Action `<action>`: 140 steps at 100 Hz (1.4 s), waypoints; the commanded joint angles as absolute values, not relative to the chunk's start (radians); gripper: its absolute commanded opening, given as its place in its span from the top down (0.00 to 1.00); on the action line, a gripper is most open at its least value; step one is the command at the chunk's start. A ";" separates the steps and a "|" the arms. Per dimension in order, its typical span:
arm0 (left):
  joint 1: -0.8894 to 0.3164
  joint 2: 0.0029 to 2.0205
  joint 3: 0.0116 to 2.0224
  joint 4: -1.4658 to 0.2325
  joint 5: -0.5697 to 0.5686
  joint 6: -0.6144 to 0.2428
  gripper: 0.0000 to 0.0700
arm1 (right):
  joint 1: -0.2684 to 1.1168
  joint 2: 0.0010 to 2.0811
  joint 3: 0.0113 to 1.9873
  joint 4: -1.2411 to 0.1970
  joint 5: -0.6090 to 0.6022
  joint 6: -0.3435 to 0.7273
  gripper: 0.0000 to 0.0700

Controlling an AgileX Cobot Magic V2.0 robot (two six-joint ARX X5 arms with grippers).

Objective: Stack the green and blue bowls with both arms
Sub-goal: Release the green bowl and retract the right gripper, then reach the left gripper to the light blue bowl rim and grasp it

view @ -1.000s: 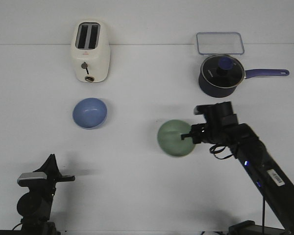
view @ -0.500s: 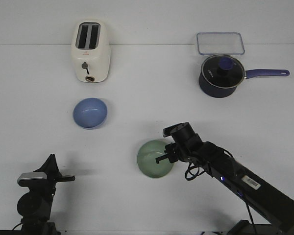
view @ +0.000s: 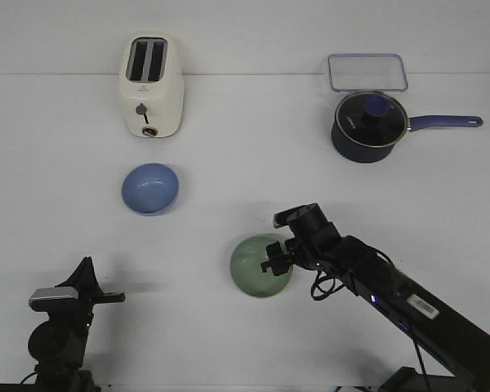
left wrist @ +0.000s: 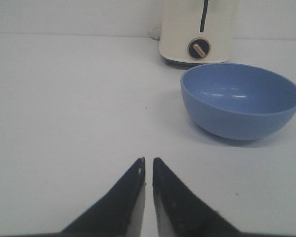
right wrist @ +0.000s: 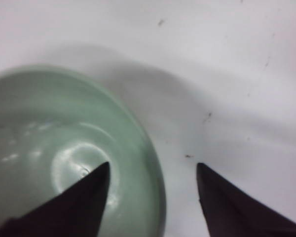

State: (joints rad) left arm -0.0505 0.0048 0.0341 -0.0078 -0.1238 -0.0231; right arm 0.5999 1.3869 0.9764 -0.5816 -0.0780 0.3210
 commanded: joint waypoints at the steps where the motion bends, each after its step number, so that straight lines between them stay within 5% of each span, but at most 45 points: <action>1: -0.052 0.003 0.016 0.002 -0.119 -0.012 0.98 | 0.602 1.298 0.989 -0.542 -0.078 0.307 0.42; 24: -0.052 0.003 0.016 0.002 -0.119 -0.012 0.98 | 0.606 0.902 0.960 -0.536 0.065 0.191 0.42; 49: -0.052 0.003 0.016 0.002 -0.118 -0.014 0.98 | 0.611 0.495 0.702 -0.486 0.151 0.183 0.42; 62: -0.052 0.003 0.016 0.002 -0.105 -0.140 0.98 | 0.611 0.352 0.595 -0.505 0.150 0.216 0.42; 84: -0.052 0.003 0.022 0.014 -0.083 -0.358 0.99 | 0.611 0.274 0.569 -0.516 0.161 0.238 0.42; 102: -0.052 0.054 0.181 -0.033 -0.063 -0.389 0.98 | 0.612 0.276 0.569 -0.516 0.157 0.239 0.42; 117: -0.052 0.276 0.458 -0.202 -0.065 -0.333 0.98 | 0.612 0.276 0.569 -0.517 0.157 0.239 0.42; 123: -0.052 0.397 0.579 -0.275 -0.048 -0.277 0.85 | 0.612 0.276 0.569 -0.517 0.157 0.239 0.42; 133: -0.052 0.595 0.756 -0.371 -0.032 -0.237 0.32 | 0.612 0.276 0.569 -0.516 0.157 0.239 0.42; 140: -0.052 0.722 0.854 -0.429 -0.024 -0.217 0.22 | 0.612 0.276 0.569 -0.516 0.157 0.239 0.42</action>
